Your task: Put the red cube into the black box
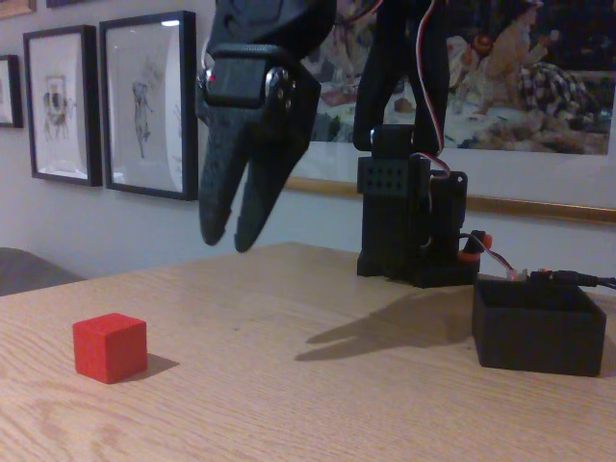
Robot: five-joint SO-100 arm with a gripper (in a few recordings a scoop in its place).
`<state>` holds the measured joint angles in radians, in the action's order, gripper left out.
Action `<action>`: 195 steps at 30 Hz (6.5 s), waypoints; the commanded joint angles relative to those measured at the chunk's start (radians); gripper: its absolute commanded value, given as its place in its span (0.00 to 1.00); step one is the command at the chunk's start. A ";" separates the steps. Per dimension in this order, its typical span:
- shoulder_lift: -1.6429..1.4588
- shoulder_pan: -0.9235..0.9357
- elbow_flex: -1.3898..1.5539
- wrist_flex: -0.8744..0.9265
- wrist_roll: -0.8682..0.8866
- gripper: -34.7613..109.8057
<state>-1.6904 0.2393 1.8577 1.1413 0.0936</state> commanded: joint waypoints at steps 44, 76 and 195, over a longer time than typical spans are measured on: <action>0.604 -0.080 -0.627 0.187 0.087 0.41; 0.710 -0.143 -0.747 0.230 0.120 0.38; -0.758 -0.193 0.784 -0.144 -0.149 0.32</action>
<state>-2.3930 0.0583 2.6078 1.0155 -0.0445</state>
